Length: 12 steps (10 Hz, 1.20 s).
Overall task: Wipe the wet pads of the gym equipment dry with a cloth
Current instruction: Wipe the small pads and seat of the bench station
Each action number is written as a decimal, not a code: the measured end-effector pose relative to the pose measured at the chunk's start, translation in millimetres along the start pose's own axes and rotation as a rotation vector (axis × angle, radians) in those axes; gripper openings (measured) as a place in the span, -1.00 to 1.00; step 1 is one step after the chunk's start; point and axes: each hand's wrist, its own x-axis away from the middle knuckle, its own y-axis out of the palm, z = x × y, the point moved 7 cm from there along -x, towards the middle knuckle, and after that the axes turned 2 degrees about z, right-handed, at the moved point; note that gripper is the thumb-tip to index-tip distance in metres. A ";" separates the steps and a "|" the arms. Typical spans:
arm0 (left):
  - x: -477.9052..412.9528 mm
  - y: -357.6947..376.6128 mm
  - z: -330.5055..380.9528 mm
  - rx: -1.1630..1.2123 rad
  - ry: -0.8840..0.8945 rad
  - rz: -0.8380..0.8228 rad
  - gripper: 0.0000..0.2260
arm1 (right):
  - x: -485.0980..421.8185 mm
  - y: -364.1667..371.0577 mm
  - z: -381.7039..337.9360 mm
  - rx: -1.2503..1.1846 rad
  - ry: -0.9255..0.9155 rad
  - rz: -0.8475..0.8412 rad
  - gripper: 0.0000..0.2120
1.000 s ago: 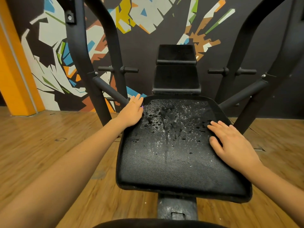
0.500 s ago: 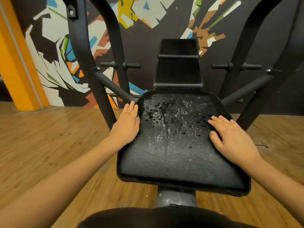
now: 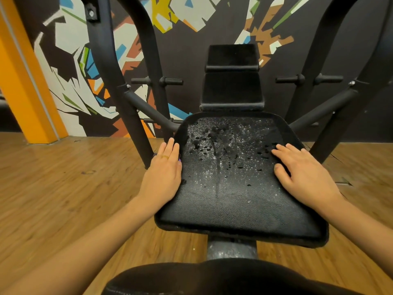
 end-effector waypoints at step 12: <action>76.1 11.5 11.7 -0.120 0.306 -0.086 -0.48 | 0.2 -4.5 -1.9 -0.014 0.001 0.017 -0.52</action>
